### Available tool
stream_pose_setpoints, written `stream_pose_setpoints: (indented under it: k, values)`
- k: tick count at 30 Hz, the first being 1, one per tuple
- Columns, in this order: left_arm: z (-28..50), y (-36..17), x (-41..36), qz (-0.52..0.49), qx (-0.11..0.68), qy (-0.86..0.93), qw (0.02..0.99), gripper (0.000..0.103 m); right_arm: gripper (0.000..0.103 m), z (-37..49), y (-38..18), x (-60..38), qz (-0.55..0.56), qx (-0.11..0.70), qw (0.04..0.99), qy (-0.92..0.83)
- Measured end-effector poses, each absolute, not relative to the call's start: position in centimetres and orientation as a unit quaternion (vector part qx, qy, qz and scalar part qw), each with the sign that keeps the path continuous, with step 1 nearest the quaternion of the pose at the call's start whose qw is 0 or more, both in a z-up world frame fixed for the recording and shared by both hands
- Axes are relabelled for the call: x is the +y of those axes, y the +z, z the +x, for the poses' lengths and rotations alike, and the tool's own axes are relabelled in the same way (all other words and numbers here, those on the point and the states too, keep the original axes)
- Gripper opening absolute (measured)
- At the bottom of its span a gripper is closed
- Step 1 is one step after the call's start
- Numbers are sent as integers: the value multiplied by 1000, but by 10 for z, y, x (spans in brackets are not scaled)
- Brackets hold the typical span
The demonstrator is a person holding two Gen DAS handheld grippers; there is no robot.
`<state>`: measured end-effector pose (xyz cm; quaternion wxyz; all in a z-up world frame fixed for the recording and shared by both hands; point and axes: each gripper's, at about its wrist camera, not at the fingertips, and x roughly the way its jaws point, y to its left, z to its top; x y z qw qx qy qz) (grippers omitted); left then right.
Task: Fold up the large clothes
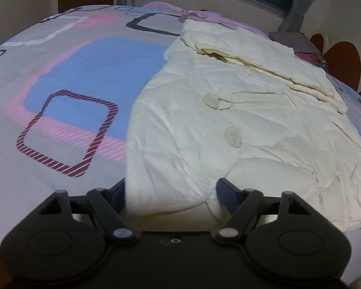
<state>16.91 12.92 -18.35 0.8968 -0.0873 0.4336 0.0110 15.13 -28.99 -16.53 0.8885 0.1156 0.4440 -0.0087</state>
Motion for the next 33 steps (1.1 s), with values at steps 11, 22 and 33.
stream_pose_setpoints:
  k: [11, 22, 33]
  values:
    - [177, -180, 130, -121, 439, -37, 890, 29, 34, 158, -160, -287, 137, 428, 893, -16]
    - [183, -168, 144, -157, 439, -61, 883, 14, 27, 156, -145, -293, 166, 415, 895, -8]
    - [209, -128, 148, -192, 396, -85, 894, 10, 25, 181, -98, -298, 181, 379, 907, 31]
